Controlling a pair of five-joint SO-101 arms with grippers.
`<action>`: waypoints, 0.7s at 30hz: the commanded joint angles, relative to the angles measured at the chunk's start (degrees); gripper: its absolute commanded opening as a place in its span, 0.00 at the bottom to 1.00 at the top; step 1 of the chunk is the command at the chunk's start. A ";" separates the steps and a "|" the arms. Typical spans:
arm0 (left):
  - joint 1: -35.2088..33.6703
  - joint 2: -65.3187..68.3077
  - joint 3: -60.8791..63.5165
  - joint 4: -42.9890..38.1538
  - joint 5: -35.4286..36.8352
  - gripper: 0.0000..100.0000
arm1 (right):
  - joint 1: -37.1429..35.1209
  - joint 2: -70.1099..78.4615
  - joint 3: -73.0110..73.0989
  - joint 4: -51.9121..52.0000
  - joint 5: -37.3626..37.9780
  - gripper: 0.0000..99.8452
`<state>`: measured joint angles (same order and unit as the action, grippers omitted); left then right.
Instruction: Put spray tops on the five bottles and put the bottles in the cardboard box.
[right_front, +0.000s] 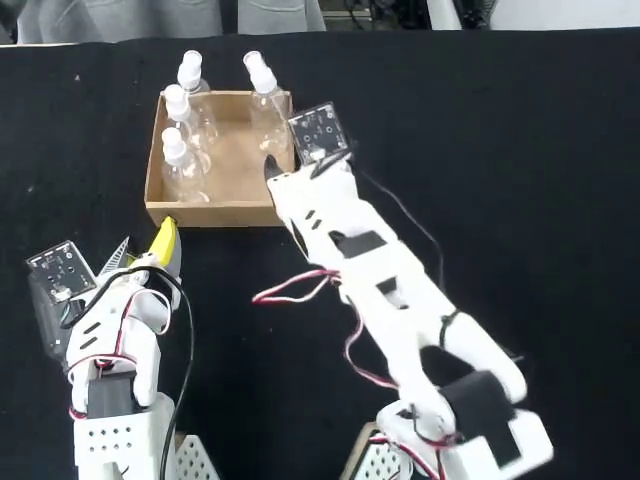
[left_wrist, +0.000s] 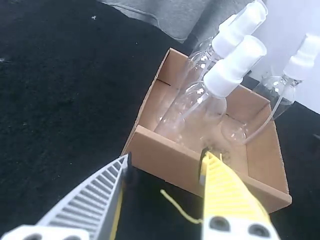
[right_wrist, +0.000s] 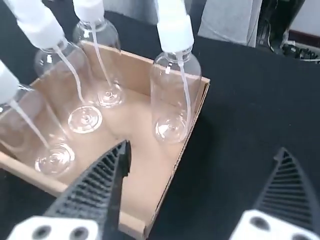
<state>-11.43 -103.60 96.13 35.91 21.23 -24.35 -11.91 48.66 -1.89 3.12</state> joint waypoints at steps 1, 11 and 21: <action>-0.66 -0.70 1.27 0.26 -0.53 0.22 | -1.23 -7.25 2.68 0.53 0.79 0.37; -0.66 -0.70 1.27 0.26 -0.53 0.22 | -1.23 -17.45 6.99 9.49 0.70 0.37; -0.66 -0.70 1.27 0.26 -0.53 0.22 | -1.32 -25.27 7.08 21.98 -3.69 0.37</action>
<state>-11.43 -103.60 96.13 35.91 21.23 -24.35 -32.13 56.48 15.78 0.40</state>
